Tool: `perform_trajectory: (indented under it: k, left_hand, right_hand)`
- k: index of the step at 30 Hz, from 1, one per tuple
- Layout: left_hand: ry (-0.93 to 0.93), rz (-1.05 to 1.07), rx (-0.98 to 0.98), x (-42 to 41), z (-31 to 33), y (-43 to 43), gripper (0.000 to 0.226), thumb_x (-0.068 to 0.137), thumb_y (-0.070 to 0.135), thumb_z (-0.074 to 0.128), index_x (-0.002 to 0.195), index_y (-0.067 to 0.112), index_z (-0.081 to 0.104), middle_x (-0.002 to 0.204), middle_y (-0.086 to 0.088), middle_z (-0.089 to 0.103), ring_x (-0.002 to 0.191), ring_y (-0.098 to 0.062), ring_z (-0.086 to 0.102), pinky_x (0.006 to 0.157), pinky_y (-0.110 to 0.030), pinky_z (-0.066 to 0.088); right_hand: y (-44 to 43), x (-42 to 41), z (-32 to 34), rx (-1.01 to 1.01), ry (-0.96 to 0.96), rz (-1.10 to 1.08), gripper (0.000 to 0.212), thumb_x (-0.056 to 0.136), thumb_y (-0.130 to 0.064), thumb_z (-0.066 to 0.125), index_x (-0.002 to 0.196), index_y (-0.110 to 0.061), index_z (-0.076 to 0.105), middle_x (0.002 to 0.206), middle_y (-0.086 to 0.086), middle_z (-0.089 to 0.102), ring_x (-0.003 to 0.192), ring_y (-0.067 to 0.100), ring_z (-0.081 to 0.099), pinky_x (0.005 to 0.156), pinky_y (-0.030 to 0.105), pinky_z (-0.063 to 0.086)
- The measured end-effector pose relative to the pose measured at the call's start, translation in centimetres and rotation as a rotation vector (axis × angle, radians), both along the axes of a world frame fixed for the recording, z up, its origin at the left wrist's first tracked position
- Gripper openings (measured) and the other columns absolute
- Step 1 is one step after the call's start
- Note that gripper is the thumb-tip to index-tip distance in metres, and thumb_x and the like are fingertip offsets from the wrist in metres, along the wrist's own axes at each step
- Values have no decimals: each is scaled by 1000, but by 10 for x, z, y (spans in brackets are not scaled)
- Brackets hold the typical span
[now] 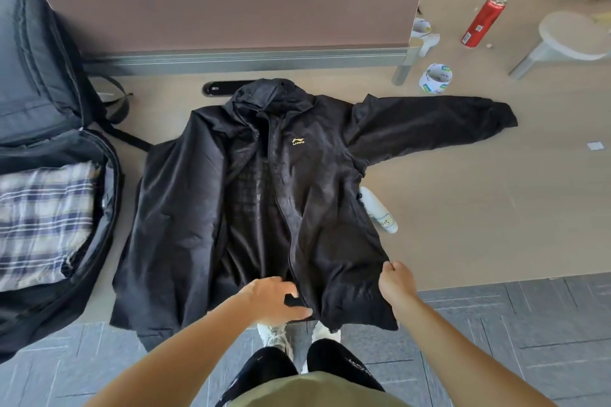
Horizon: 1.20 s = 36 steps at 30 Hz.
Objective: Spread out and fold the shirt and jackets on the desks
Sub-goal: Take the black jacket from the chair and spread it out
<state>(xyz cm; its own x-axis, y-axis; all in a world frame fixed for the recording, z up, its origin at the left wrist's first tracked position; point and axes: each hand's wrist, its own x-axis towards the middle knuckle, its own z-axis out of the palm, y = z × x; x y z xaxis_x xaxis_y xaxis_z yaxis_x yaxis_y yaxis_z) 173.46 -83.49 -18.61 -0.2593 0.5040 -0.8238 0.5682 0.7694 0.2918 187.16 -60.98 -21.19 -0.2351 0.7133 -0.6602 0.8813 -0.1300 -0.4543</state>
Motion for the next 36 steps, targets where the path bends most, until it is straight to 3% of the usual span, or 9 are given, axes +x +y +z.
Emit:
perform_trajectory:
  k: [5,8,11,15,19,23,25,32,36]
  left_hand:
    - [-374,713,138,-7,-2,13,33,89,56,64,97,25,57,90,1,63,59,-13,51,54,-25,37]
    - [-297,1017,419,-7,-9,22,30,99,26,59,72,19,47,76,-5,58,70,-19,52,61,-31,41]
    - [-425,1272,569,-8,0,33,22,106,25,44,86,16,47,74,-3,61,70,-24,64,63,-35,58]
    - [-152,1157,556,-22,0,37,21,106,28,41,92,12,43,61,-5,40,41,-19,41,40,-24,29]
    - [-118,972,364,-24,-11,28,31,103,36,49,82,14,44,64,-3,46,55,-20,45,55,-32,41]
    - [-476,1142,396,-12,-4,23,24,97,35,63,109,14,67,99,1,76,93,-17,73,87,-40,59]
    - [-559,1231,426,-6,-1,21,19,101,27,57,118,20,64,110,-2,75,99,-22,73,82,-48,60]
    - [-85,916,272,-21,-6,-8,19,100,37,54,119,34,55,99,-1,68,81,-25,67,50,-29,52]
    - [107,780,197,-33,-22,-28,19,98,33,55,116,28,59,98,2,69,87,-21,65,75,-36,56]
  right_hand:
    - [0,17,-10,-38,-132,231,33,106,-25,33,115,-3,57,118,15,61,108,34,57,86,36,42]
    - [3,22,-10,-14,-141,300,25,107,-24,35,95,-10,51,98,8,57,93,29,55,78,35,42]
    - [5,27,-9,30,-116,311,28,107,-25,35,81,-16,40,84,4,50,81,25,51,69,34,38]
    - [0,31,-8,104,-90,373,25,107,-30,35,87,-18,43,87,5,56,81,27,56,66,36,41]
    - [-4,35,-8,149,-150,463,24,105,-38,35,92,-21,46,85,2,58,82,26,60,73,43,54]
    - [-3,30,1,293,-212,607,29,101,-46,40,103,-19,49,97,0,58,94,25,59,82,43,53]
    - [-1,22,7,396,-170,653,35,99,-49,45,116,-19,46,112,3,54,104,25,55,86,40,50]
    - [-14,0,5,490,-45,1259,54,96,-45,51,146,-26,39,144,8,33,130,35,37,107,49,29]
    - [-26,5,1,437,-87,1325,51,99,-39,50,146,-25,38,142,5,35,125,33,42,103,47,31]
